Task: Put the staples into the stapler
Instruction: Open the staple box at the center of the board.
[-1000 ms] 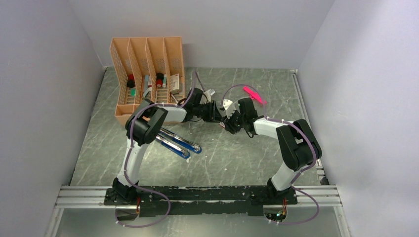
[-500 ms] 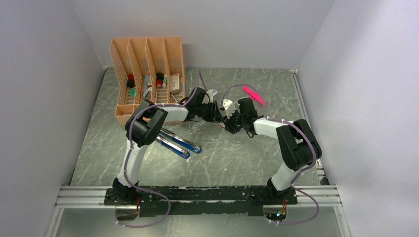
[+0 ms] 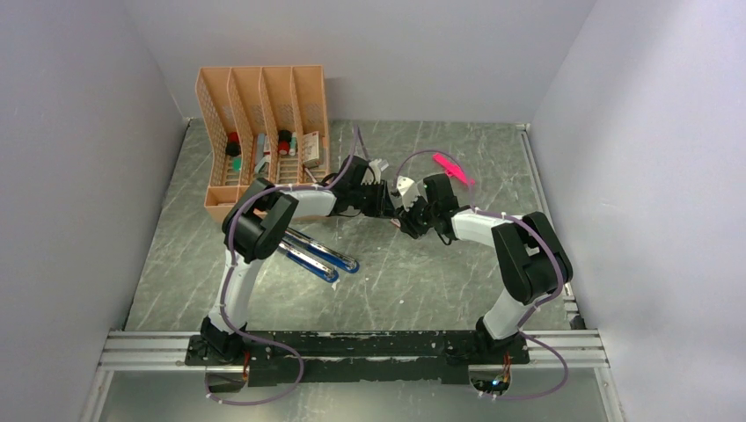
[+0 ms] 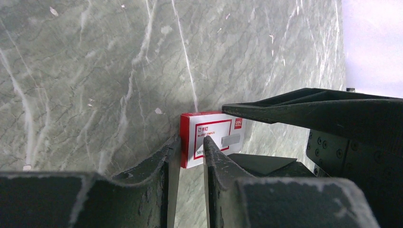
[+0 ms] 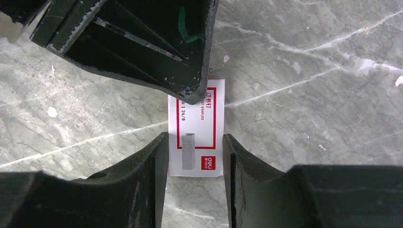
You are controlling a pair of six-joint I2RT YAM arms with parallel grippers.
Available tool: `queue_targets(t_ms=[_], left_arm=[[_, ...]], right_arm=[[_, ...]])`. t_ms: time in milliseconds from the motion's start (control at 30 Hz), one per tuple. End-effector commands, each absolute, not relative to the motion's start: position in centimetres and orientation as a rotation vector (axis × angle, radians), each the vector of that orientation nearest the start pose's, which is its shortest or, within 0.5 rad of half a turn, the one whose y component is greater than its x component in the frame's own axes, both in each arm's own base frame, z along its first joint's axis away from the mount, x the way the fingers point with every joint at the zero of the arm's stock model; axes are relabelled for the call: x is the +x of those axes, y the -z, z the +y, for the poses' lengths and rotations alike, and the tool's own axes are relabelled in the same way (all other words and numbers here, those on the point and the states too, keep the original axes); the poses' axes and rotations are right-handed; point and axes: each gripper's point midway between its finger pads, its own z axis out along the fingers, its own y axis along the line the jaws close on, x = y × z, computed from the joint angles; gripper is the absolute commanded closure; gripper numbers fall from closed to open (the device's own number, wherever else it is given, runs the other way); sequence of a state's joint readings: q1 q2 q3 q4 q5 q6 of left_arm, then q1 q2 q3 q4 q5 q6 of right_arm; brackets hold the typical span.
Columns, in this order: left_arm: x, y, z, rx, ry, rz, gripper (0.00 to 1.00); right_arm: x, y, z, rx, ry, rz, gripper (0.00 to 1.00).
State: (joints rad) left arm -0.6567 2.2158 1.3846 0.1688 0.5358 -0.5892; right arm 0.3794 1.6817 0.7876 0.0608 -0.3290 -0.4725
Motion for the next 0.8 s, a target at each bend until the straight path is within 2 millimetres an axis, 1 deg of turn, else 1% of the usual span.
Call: queue_targets(t_ms=[0,233,633,767], left_arm=[[33.02,-5.93,-43.75,0.528,1.311,2.355,0.72],[33.46,-6.21,-43.42,0.5,1.275,2.345,0.69],[33.49,-6.38,-43.51,0.493,1.284,2.333,0.69],[33.64,-6.46,-43.34,0.486,1.268,2.333,0.66]], right_arm=[[32.89,1.48,17.13,-1.169,-0.343,2.192,0.71],[32.86,1.48,17.18,-1.171,-0.348,2.194,0.71],[32.72,1.56,17.23,-1.175,-0.353,2.198,0.71],[32.71,1.59,17.25,-1.176,-0.355,2.2,0.71]])
